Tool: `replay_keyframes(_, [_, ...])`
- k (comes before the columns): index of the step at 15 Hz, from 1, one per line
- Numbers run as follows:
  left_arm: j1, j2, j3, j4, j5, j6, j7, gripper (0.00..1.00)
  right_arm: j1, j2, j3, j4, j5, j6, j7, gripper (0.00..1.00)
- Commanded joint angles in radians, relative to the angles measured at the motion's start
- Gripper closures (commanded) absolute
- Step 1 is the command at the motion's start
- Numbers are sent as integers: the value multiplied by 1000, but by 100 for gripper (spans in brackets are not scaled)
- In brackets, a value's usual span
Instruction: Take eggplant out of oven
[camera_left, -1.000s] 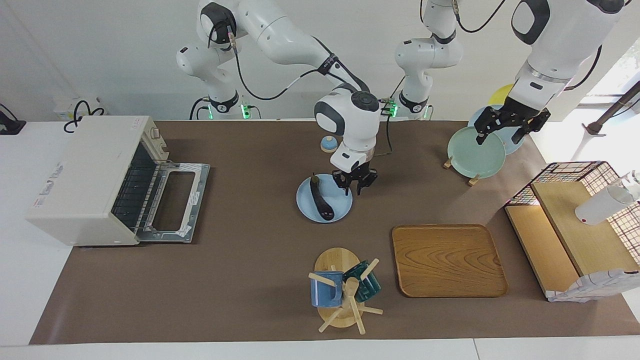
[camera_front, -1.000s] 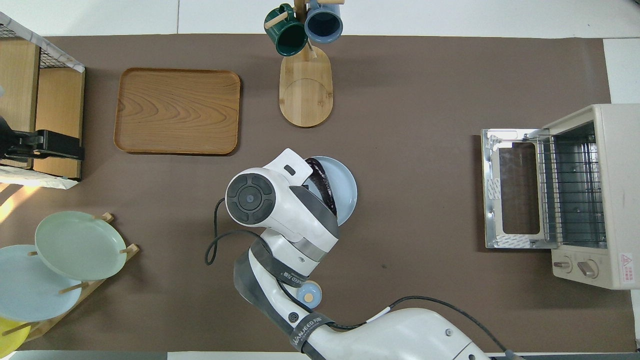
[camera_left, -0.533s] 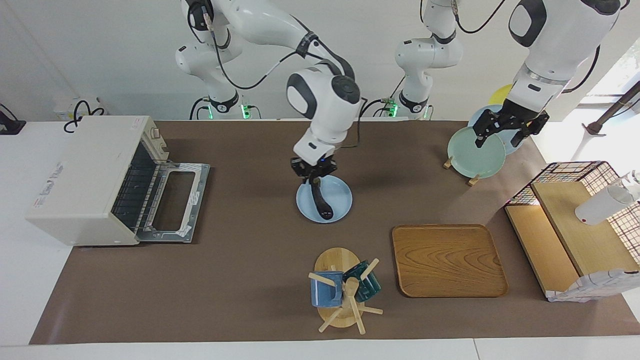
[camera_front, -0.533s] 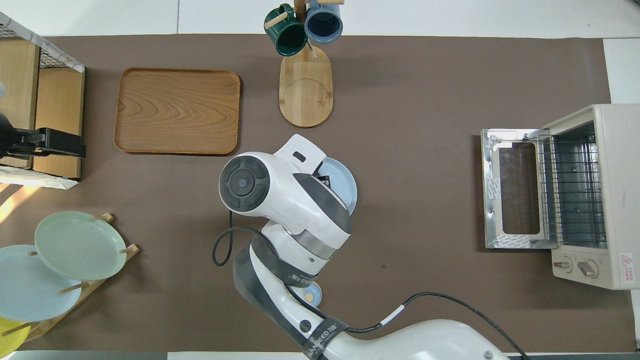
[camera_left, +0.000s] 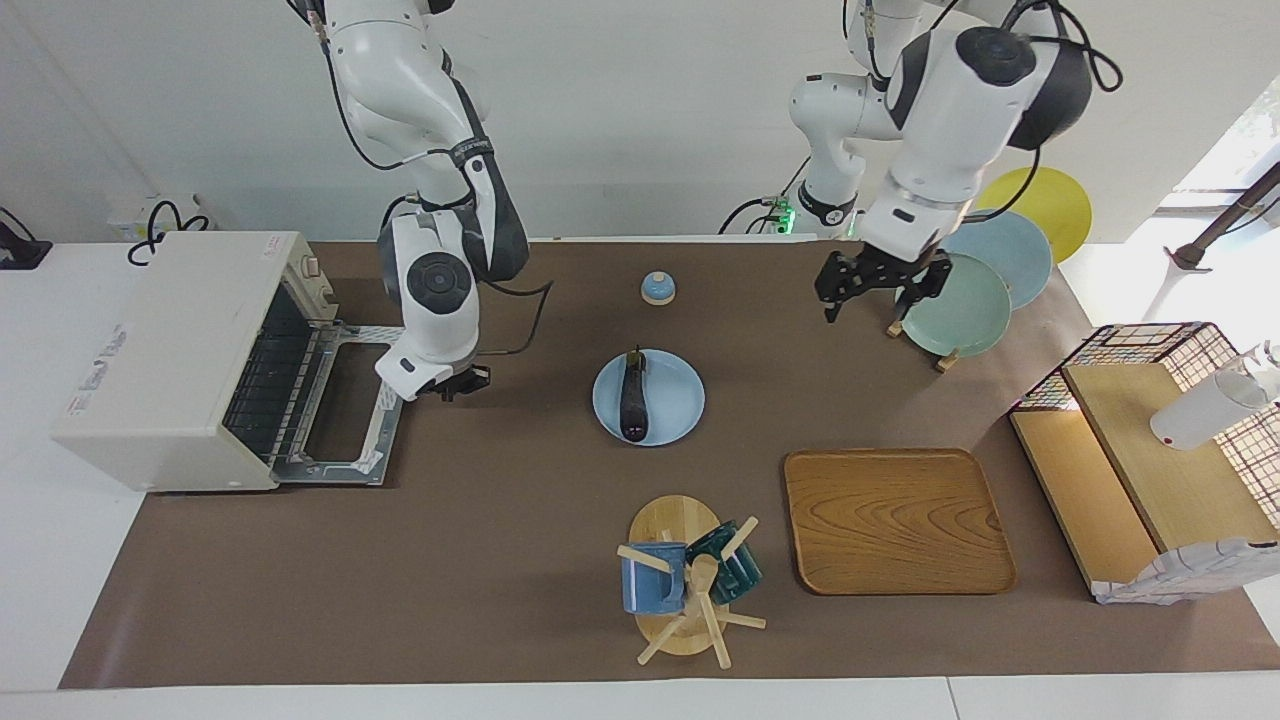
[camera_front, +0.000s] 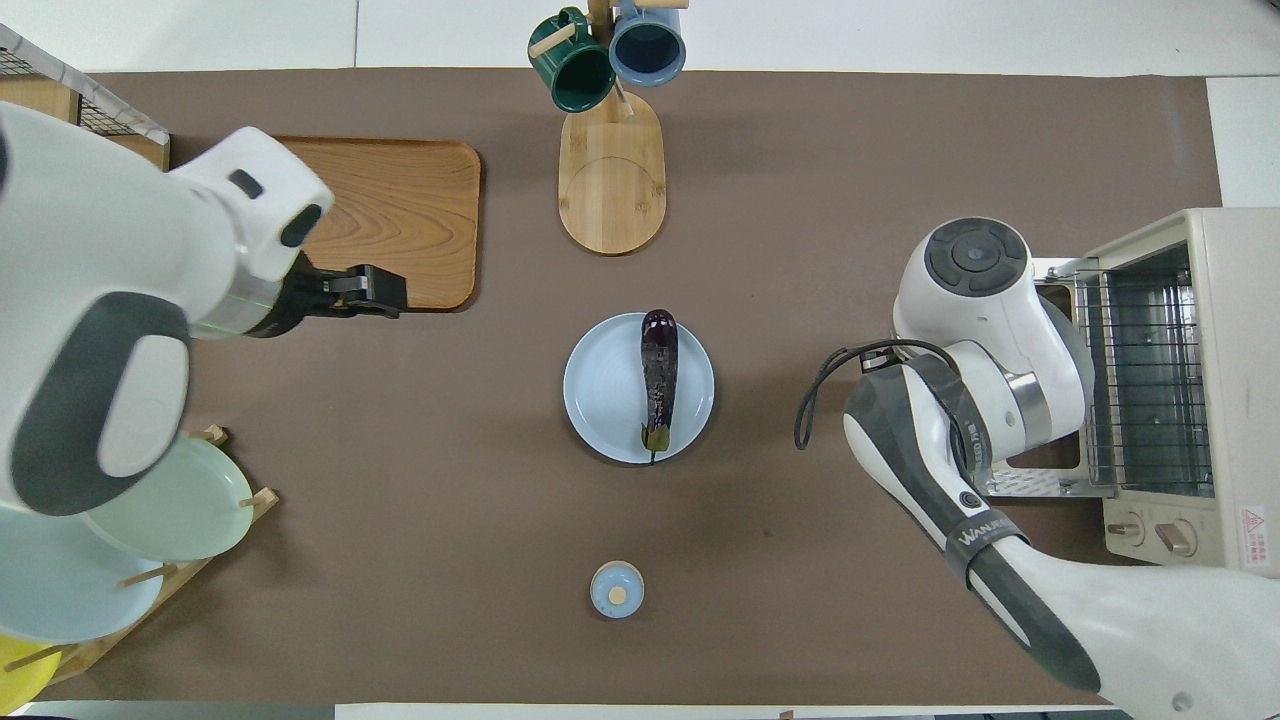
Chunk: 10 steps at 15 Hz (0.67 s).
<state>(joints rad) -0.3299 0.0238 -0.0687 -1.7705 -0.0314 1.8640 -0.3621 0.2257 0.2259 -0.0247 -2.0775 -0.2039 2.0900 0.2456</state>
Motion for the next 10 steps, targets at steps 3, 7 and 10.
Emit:
replay_keyframes(3, [-220,174,15,-47,-19,287,-150,0,-69,-59,17,-79,-74,53,-72,94])
replay_keyframes(7, [-333,312,18,-81,-19,530,-242,0,-106,-59,16,-92,-81,78,-132,94])
replay_keyframes(10, [-360,358,18,-83,-21,578,-244,0,-112,-60,15,-70,-141,58,-198,94])
